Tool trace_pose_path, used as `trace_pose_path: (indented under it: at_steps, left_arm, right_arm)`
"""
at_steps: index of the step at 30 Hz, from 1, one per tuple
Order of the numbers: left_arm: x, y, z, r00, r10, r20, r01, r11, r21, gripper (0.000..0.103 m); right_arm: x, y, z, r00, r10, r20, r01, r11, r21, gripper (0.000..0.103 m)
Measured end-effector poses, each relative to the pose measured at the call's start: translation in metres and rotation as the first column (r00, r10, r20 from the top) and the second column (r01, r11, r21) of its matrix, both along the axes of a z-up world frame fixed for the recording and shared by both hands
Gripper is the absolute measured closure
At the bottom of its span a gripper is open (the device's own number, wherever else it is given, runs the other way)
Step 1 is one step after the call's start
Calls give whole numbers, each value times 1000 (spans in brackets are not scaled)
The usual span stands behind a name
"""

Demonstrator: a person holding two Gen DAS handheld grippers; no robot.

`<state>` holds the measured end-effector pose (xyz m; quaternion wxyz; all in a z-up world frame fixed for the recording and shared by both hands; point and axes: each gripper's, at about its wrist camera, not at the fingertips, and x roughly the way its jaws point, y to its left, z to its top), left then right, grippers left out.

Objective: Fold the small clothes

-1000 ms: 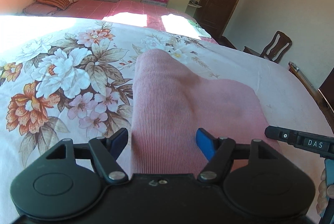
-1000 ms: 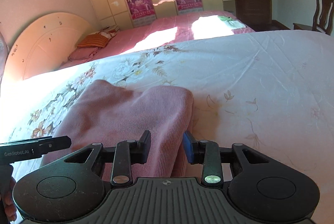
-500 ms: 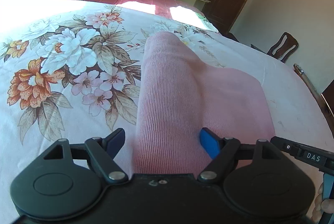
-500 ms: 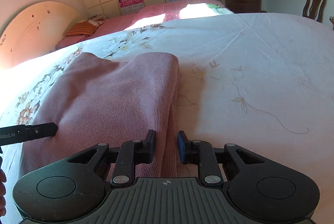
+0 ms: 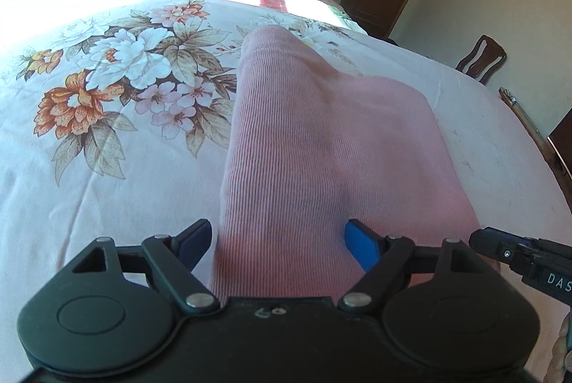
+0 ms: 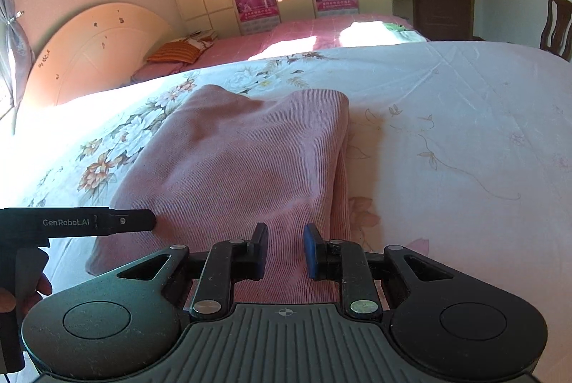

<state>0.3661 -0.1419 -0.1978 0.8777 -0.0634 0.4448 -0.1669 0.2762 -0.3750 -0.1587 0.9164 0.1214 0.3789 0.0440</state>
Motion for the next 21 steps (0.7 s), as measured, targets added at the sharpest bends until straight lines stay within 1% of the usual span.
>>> trace_pose_path:
  at_steps: [2,4,5,6,8,11,12,14,16,17,18,21]
  left_arm:
    - [-4,3,-6,1000,4,-18,-5,1000,-4,22]
    - [-8,3,-10,1000,2,-12,-2,1000,4,22]
    - [-10,2,-12,1000,-6,-4,6,1000,15,22]
    - [-11,0,-13,1000,-14,5,14,1000,28,21]
    - [-12,-1,-12,1000,-18,10,18,999,39,22]
    - [-9,1,-8,1000,-11,-11,11,1000,20,20]
    - [-7,3,-5,1000,-5,-17,5,1000,8,19]
    - [-5,7,0,1000,18,-22,-18,1000,-14,17]
    - [2,14,8,998,48,-31,-50,997,-60,14]
    - [5,15,11,998,58,-31,-60,995,-77,12]
    - [10,17,15,997,68,-30,-71,993,-90,10]
    - [27,11,20,998,62,-25,-64,994,-91,9]
  right_arm:
    - [-5,0,-8,1000,0,-15,0,1000,-11,81]
    - [-7,0,-18,999,-8,-35,6,999,-53,82]
    - [-8,-4,-25,998,-29,-55,25,997,-71,82]
    - [-8,-10,-32,996,-47,-75,42,997,-58,81]
    - [-12,-21,-36,993,-78,-87,79,997,13,81]
    - [-13,-19,-27,996,-63,-71,62,998,-8,81]
    - [-12,-20,-25,996,-60,-68,60,998,1,81]
    - [-12,-27,-18,996,-68,-54,71,996,52,81]
    - [-8,-35,-13,996,-81,-45,85,992,95,73]
    - [-5,-39,-10,995,-91,-37,94,989,112,54]
    - [-2,-42,-8,995,-96,-27,99,988,119,39]
    - [15,-49,-5,995,-95,-26,98,983,155,38]
